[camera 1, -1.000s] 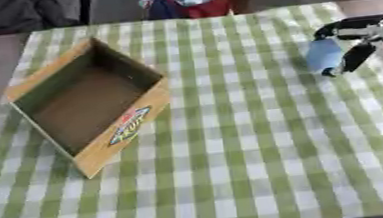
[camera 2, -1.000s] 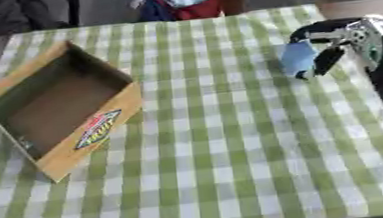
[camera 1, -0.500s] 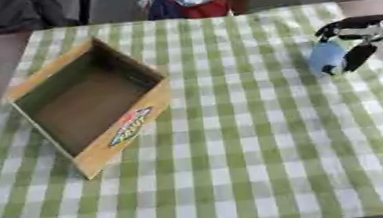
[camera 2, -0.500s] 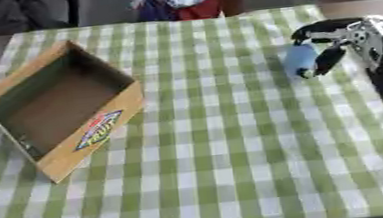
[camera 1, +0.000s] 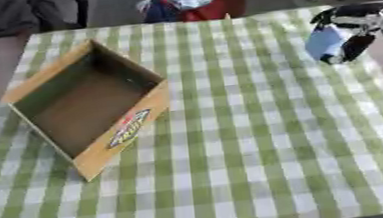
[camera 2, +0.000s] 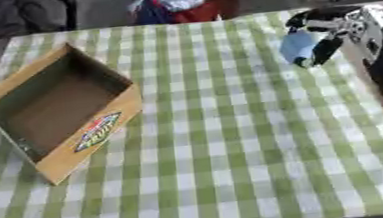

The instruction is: Pick up objects on the table and place them in the box.

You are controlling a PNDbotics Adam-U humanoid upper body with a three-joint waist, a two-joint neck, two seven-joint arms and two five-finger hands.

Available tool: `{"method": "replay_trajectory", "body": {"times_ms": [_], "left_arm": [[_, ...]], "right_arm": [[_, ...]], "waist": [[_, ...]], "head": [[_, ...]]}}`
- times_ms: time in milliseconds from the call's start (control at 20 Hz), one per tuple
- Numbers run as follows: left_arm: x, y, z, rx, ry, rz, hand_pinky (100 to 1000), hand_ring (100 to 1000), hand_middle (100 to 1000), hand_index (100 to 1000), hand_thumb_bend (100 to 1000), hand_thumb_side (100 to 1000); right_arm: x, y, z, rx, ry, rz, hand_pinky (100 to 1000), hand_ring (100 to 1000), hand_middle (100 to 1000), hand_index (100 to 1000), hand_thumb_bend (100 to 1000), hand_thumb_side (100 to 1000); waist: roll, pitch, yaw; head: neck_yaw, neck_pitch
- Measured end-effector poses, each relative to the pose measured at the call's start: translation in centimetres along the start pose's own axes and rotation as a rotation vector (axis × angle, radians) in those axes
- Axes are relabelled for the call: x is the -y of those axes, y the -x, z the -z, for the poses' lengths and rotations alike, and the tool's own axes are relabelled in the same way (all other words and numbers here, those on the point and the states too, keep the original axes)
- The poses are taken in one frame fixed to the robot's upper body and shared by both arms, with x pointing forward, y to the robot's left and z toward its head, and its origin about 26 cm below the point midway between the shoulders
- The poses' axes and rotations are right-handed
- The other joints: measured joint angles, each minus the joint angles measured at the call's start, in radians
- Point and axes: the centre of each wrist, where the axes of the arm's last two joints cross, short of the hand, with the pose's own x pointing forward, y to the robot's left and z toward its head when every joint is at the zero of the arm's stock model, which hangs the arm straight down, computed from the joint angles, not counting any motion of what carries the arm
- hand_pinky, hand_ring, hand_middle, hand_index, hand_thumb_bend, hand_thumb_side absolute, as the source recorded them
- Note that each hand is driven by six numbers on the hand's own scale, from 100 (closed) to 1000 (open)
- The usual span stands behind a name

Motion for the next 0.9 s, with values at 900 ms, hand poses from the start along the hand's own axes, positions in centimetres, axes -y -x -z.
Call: {"method": "replay_trajectory", "body": {"times_ms": [900], "left_arm": [[0.2,0.0,0.0,-0.001,0.02,-0.012,655,558,653,724,100,662]], "right_arm": [[10.6,-11.3,3.5,0.374,0.174,-0.217,913,1000,960,613,100,122]], "waist": [[-0.008,-0.018,0.045]], "head": [[-0.031,0.0]]}}
